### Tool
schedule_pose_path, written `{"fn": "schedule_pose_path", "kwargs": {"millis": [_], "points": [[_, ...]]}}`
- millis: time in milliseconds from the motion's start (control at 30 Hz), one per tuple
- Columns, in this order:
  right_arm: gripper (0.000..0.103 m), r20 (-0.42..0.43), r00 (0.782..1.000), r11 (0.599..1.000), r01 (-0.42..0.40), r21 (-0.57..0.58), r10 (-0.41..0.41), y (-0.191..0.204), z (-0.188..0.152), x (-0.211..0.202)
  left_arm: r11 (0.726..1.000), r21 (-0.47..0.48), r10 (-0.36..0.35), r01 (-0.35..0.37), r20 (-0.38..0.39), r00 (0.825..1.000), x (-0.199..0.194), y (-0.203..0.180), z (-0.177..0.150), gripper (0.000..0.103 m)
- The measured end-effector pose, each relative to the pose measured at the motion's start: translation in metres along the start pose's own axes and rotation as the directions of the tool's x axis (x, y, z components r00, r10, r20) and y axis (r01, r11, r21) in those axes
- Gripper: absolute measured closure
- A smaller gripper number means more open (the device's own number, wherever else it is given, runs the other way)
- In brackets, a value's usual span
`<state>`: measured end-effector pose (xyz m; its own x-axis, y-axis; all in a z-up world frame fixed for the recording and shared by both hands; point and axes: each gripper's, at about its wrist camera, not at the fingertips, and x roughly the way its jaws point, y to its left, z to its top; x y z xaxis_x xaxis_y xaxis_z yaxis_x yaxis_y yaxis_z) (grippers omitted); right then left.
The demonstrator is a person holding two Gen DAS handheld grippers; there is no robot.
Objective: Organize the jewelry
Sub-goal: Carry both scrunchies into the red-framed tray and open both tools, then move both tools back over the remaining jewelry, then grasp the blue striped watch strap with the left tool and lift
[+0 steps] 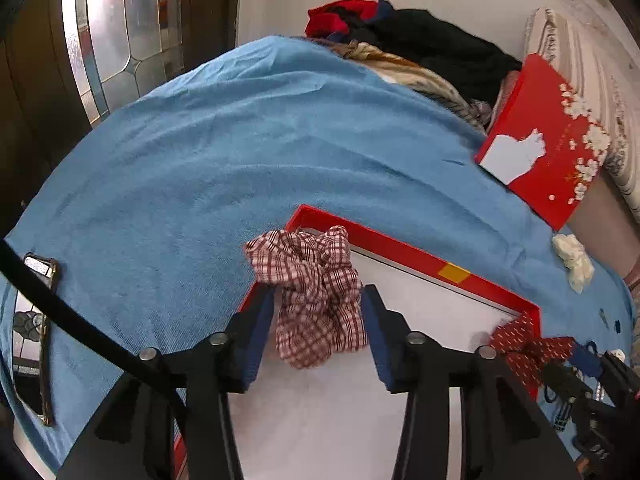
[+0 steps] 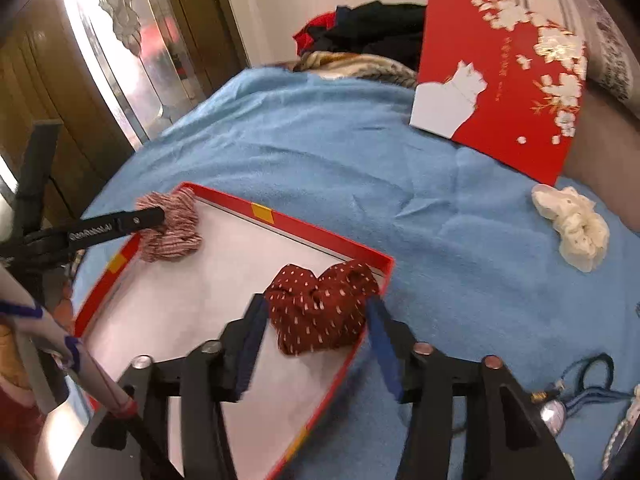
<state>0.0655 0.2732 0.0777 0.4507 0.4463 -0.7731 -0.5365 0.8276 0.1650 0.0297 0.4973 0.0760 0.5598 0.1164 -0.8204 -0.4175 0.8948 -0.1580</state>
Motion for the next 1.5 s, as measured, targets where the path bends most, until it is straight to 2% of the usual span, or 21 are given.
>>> {"fn": "schedule_pose_path", "kwargs": {"millis": [167,333,467,633,767,900,1133,1300,1367,1400,1433,1467,1500], "points": [[0.04,0.017,1.0,0.999,-0.017,0.032,0.017,-0.013,-0.038,-0.047,1.0,-0.005,0.005,-0.004,0.031,1.0,-0.038,0.0,-0.018,0.053],[0.04,0.016,1.0,0.996,0.022,0.086,-0.024,-0.043,-0.102,-0.095,1.0,0.016,-0.005,0.004,0.071,0.997,-0.089,-0.017,-0.053,0.044],[0.039,0.002,0.996,0.984,0.091,0.152,-0.092,-0.078,-0.149,-0.125,0.997,0.063,-0.055,0.05,0.081,0.995,-0.125,-0.051,-0.091,0.04],[0.039,-0.012,0.984,0.939,0.175,0.297,-0.18,-0.14,-0.203,-0.169,0.985,0.128,-0.129,0.119,0.067,0.989,-0.149,-0.107,-0.128,0.035],[0.039,-0.014,0.971,0.897,0.228,0.379,-0.24,-0.179,-0.231,-0.198,0.966,0.16,-0.203,0.204,-0.022,0.979,-0.143,-0.153,-0.147,0.035],[0.036,-0.003,0.96,0.874,0.256,0.414,-0.279,-0.207,-0.251,-0.221,0.948,0.188,-0.242,0.257,-0.101,0.965,-0.128,-0.196,-0.163,0.035],[0.036,0.02,0.953,0.844,0.257,0.47,-0.302,-0.236,-0.279,-0.235,0.926,0.249,-0.25,0.285,-0.163,0.954,-0.086,-0.256,-0.173,0.035],[0.036,0.038,0.952,0.828,0.244,0.505,-0.304,-0.252,-0.291,-0.233,0.919,0.293,-0.202,0.264,-0.224,0.953,-0.033,-0.291,-0.165,0.036],[0.036,0.048,0.952,0.819,0.235,0.523,-0.303,-0.257,-0.294,-0.233,0.917,0.313,-0.172,0.248,-0.253,0.952,-0.013,-0.305,-0.163,0.046],[0.036,0.051,0.951,0.816,0.232,0.529,-0.304,-0.258,-0.295,-0.233,0.916,0.321,-0.157,0.242,-0.268,0.95,-0.005,-0.309,-0.162,0.064],[0.036,0.054,0.95,0.814,0.232,0.533,-0.306,-0.261,-0.294,-0.233,0.917,0.328,-0.13,0.226,-0.29,0.948,0.004,-0.313,-0.163,0.088],[0.036,0.059,0.949,0.811,0.232,0.537,-0.311,-0.263,-0.295,-0.234,0.92,0.33,-0.109,0.209,-0.297,0.949,0.008,-0.315,-0.164,0.097],[0.036,0.064,0.947,0.808,0.233,0.541,-0.316,-0.264,-0.296,-0.234,0.923,0.323,-0.111,0.21,-0.298,0.948,0.008,-0.315,-0.164,0.098]]}}
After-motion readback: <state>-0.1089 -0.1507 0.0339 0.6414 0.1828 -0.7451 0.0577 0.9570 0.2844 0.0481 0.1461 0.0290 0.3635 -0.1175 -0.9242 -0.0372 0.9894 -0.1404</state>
